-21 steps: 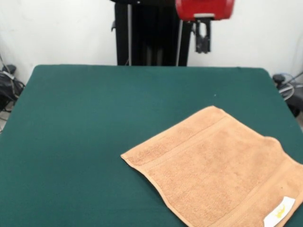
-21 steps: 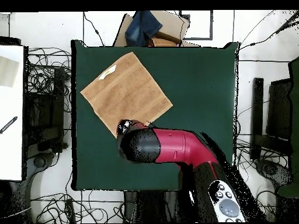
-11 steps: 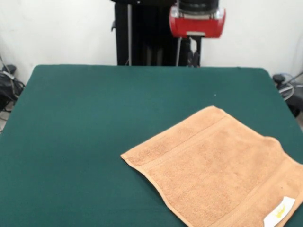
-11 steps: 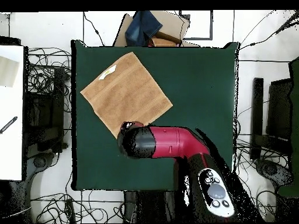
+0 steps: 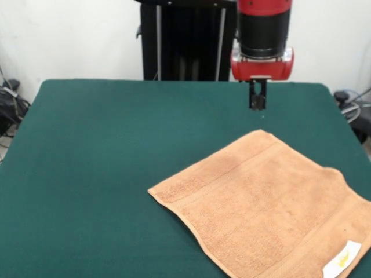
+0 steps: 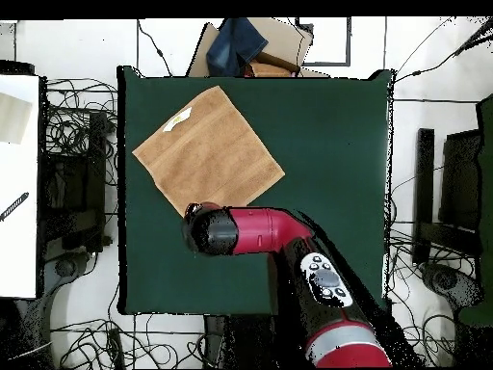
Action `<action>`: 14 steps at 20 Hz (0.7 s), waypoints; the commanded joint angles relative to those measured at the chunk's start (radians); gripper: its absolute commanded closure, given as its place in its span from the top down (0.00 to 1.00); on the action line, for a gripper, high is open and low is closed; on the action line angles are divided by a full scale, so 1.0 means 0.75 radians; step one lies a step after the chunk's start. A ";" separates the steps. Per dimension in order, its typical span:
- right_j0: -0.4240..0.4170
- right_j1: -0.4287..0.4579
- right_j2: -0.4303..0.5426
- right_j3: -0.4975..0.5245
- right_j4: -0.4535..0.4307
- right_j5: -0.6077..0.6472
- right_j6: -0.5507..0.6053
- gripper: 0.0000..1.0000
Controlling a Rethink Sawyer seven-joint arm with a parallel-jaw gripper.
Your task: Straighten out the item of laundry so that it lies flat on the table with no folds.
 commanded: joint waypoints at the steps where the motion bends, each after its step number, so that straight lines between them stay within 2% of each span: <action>1: -0.060 0.044 0.020 0.047 0.072 -0.074 0.209 0.00; 3: -0.102 0.026 0.049 0.054 0.091 -0.034 0.172 0.00; 6: -0.075 -0.015 -0.004 -0.011 0.089 0.136 0.131 0.00; 9: -0.090 -0.021 0.008 -0.031 0.091 0.167 0.114 0.00; 12: -0.056 -0.023 -0.018 -0.074 0.080 0.235 0.117 0.00; 14: -0.031 -0.007 -0.025 -0.083 0.059 0.168 0.134 0.00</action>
